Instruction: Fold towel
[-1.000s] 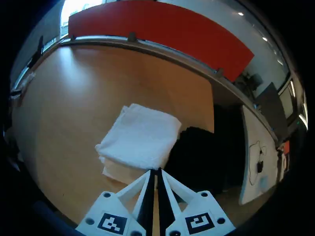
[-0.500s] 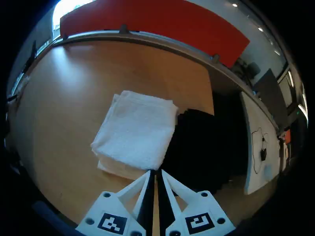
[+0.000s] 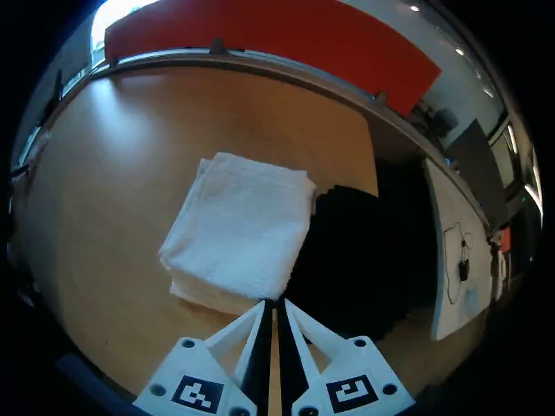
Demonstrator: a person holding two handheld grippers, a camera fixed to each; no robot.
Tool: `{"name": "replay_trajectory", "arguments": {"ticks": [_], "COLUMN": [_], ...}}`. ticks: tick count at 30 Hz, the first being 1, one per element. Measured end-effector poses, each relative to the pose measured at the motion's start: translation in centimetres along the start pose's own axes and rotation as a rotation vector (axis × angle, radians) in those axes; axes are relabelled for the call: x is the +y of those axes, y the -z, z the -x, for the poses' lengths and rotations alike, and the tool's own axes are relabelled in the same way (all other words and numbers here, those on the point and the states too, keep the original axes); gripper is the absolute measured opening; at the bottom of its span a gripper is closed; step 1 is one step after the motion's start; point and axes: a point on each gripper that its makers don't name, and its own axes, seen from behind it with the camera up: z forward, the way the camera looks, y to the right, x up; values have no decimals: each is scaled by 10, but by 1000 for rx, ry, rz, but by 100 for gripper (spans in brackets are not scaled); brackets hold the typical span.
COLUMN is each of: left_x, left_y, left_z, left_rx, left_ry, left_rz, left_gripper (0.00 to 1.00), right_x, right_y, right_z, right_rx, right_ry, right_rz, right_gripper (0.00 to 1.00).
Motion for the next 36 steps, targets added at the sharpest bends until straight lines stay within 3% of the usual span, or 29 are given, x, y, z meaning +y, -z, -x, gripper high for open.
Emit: {"name": "replay_trajectory", "arguments": {"ticks": [30,34,36], "left_x": [1,0,-1], "left_y": [-2,-3,-3], "left_z": [2,1,0], "left_rx": [-7,-6,-5], "left_ry": [-6,-5,-4], "left_rz": [1,1,1], "left_gripper": [71,71,71], "right_x": [3,3,3], "right_y": [-5,-3,-2], "right_z": [11,12,12], "right_rx": [-20,-19,-17], "right_ry": [-5,-8,-13], "right_rz": [15,21,24], "right_gripper": [7,14,32]}}
